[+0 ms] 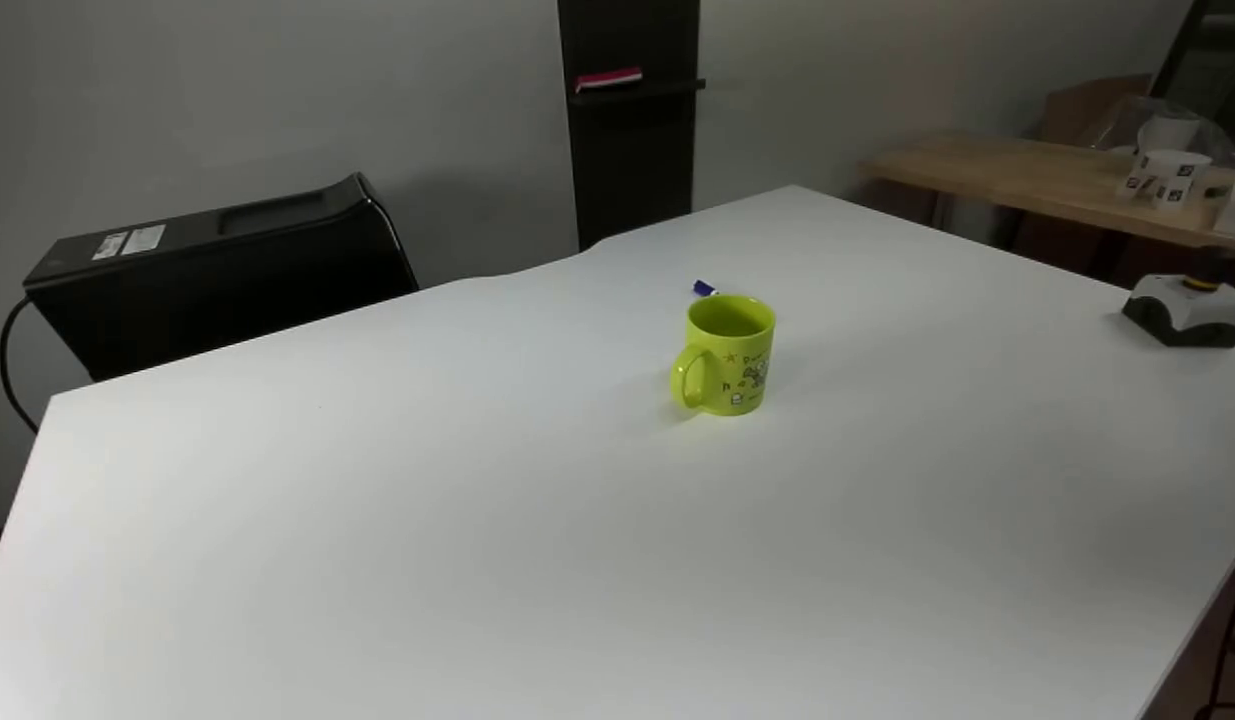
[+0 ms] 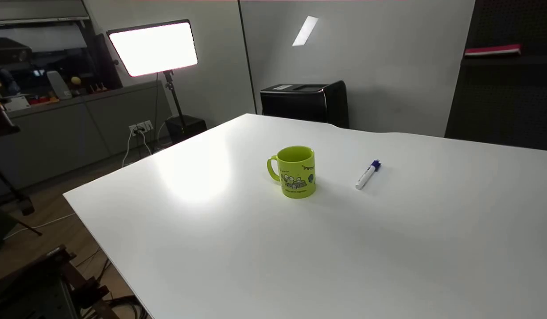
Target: Put the marker inside the mug cup
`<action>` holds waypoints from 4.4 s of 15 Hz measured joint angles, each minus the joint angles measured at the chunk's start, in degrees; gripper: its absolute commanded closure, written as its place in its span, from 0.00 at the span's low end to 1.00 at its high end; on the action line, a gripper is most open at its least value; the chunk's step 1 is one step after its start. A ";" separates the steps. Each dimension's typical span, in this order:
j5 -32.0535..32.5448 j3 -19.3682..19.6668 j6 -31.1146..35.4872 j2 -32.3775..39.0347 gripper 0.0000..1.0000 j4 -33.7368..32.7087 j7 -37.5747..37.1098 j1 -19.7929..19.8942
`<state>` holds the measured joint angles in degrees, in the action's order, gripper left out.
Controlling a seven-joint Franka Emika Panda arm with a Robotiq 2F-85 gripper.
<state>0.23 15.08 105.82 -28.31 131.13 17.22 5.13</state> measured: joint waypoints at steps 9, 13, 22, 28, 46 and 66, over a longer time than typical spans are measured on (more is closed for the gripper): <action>0.81 1.29 5.93 6.85 0.00 6.14 6.48 1.78; 0.36 1.31 14.23 11.64 0.00 7.77 6.61 2.06; -5.30 -0.80 24.09 27.00 0.00 2.47 6.37 2.13; -6.10 -3.47 25.48 36.52 0.00 -7.12 4.15 2.37; -4.83 -6.29 22.47 45.75 0.00 -16.71 3.31 3.87; 3.20 -11.76 39.01 63.53 0.00 -16.15 -3.71 -1.18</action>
<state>3.43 3.32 144.83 35.22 114.97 13.51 3.95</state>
